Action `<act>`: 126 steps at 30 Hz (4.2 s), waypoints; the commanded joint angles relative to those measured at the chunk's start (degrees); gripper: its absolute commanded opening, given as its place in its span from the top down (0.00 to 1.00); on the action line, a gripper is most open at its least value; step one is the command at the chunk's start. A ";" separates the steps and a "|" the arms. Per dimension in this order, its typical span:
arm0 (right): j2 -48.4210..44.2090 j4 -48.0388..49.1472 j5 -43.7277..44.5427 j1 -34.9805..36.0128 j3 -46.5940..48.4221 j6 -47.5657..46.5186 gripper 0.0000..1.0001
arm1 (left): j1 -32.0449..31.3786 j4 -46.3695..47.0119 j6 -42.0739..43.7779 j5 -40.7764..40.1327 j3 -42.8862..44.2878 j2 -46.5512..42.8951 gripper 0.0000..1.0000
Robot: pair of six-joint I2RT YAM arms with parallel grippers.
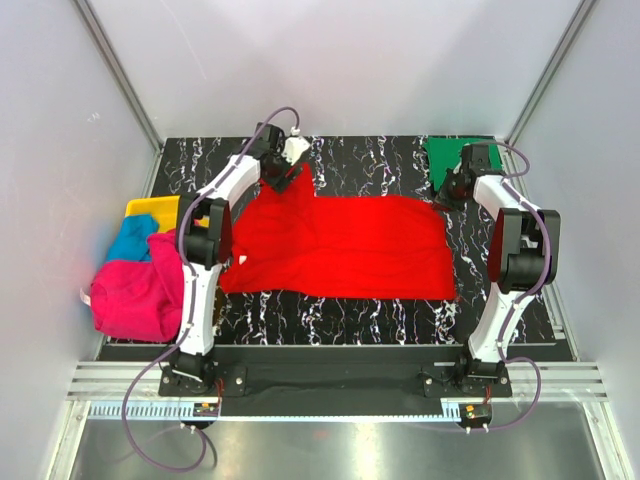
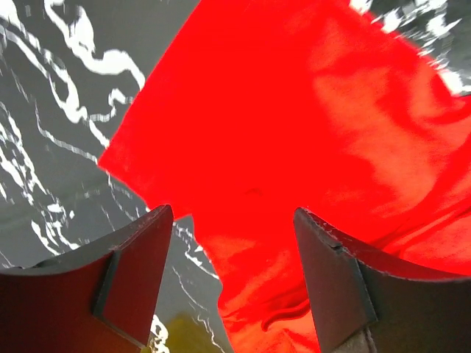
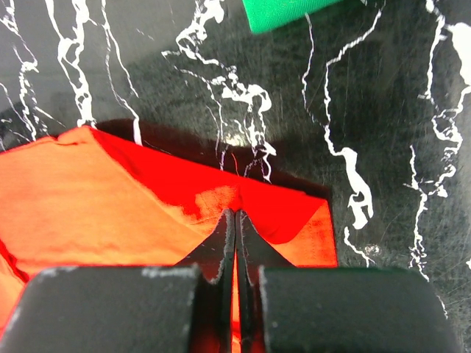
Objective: Fold and stack the t-shirts
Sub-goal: Fold the tshirt
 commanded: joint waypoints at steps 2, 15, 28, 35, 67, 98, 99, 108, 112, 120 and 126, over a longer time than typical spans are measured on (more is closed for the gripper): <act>-3.65 2.02 -1.41 0.30 -1.24 -0.71 1.00 | -0.46 0.04 3.60 1.71 7.34 1.89 0.28; -3.39 0.71 -0.62 0.30 0.69 -2.38 1.00 | -1.87 -5.24 9.40 -0.31 8.49 5.08 0.38; -4.09 0.62 -0.35 0.39 0.34 -2.55 1.00 | -1.87 -3.75 8.70 -4.09 11.22 8.68 0.90; -5.85 0.01 -0.27 0.30 0.08 -2.38 1.00 | -1.78 1.53 5.37 -5.23 4.81 -1.31 1.00; -21.59 2.11 7.47 0.30 -22.86 0.26 1.00 | -10.13 -13.67 -1.40 -9.11 -42.83 -41.33 1.00; -28.35 -3.16 7.03 0.30 -28.76 1.05 0.53 | -5.38 -5.87 -3.25 -7.96 -51.27 -41.07 0.23; -27.92 -2.90 6.94 0.30 -28.23 0.88 0.48 | -5.38 -5.16 -3.25 -8.48 -51.36 -40.20 0.23; -12.73 -1.75 4.40 0.04 -13.56 -2.29 0.53 | -5.65 0.21 -4.22 -8.66 -54.26 -38.08 0.34; -6.04 -1.93 5.79 -0.05 -9.43 -2.99 0.53 | -5.82 1.79 -4.57 -8.93 -56.02 -38.08 0.41; -2.87 -1.23 4.83 -0.05 -9.15 -2.99 0.90 | -6.00 2.93 -4.74 -9.36 -57.86 -37.46 0.44; -4.53 -2.63 9.13 -0.05 -7.93 -3.60 1.00 | -6.00 3.81 -4.04 -11.03 -58.13 -36.85 0.44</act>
